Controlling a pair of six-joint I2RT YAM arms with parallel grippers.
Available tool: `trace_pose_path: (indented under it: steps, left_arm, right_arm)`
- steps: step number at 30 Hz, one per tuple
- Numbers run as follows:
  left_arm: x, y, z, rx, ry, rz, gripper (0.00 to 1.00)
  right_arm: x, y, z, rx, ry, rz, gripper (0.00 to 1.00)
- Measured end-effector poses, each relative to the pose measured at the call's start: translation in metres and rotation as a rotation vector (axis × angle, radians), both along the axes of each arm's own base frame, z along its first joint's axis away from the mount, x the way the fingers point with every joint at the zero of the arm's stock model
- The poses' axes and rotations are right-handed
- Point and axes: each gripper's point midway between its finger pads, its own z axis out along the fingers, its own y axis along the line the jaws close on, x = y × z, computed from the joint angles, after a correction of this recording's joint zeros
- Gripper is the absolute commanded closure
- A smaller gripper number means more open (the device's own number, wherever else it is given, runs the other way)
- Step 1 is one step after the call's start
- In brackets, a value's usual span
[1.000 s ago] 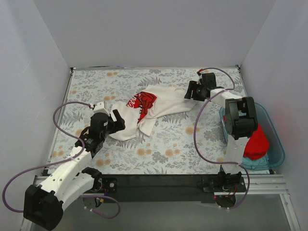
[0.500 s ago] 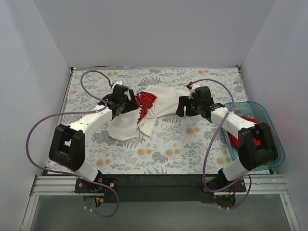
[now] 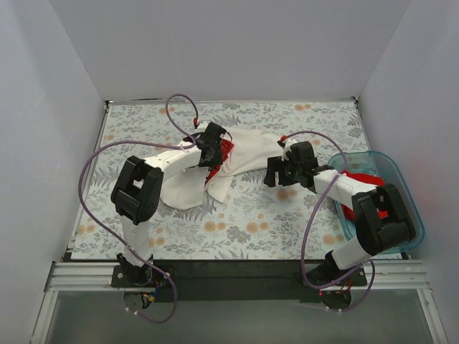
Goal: Fold and stack the t-shirts
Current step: Flatten the tshirt out
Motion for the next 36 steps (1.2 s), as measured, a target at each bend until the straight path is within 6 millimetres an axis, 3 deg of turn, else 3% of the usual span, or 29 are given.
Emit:
trace_pose_path:
  steps: [13,19,23,26,33,36]
  left_arm:
    - [-0.005,0.002,-0.015,0.215,0.023,-0.010,0.49]
    - [-0.008,0.008,-0.013,0.299,0.023,-0.015,0.57]
    - [-0.010,0.012,-0.012,0.346,0.025,-0.021,0.74]
    - [-0.010,0.013,-0.008,0.374,0.021,-0.029,0.98]
    - [-0.009,0.023,0.005,0.434,0.006,-0.019,1.00]
    - [-0.012,0.035,0.027,0.436,-0.030,-0.007,1.00]
  right_arm:
    - [0.000,0.004,0.000,0.021,-0.017,0.014,0.18]
    - [0.002,0.006,0.002,0.032,-0.030,0.019,0.18]
    - [0.002,0.006,0.002,0.035,-0.029,0.022,0.18]
    - [0.002,0.007,0.003,0.038,-0.028,0.025,0.18]
    - [0.000,0.009,0.003,0.045,-0.026,0.037,0.20]
    - [0.000,0.010,0.003,0.049,-0.024,0.043,0.20]
